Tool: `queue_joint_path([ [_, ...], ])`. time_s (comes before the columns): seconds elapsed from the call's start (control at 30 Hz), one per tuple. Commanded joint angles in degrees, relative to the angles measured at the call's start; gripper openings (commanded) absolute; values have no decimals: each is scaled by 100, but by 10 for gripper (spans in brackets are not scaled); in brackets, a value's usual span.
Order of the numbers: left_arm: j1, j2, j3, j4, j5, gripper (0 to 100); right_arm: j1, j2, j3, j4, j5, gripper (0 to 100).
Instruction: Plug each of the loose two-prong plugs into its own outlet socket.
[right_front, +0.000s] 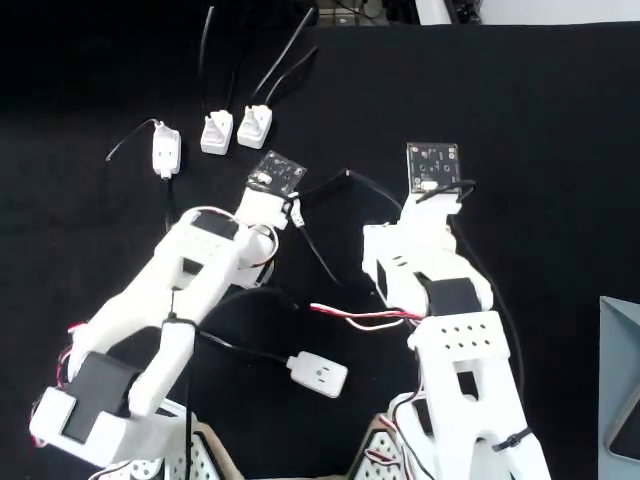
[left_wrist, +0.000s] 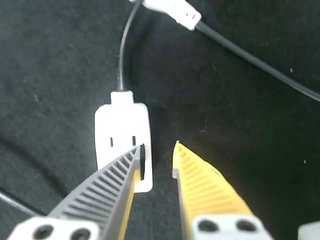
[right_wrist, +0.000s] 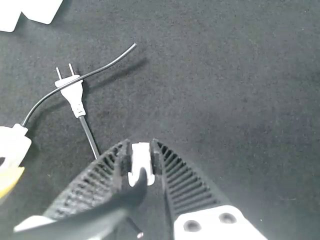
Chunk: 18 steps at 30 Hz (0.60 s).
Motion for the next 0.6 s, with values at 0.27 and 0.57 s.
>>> queue_joint_path([
  [0.27,-848,-1134,453,-273,440,323,79,-136,-338,-53,70,11],
  [0.57,-1086,-255,382,-985,281,320,79,-136,-330,-53,70,11],
])
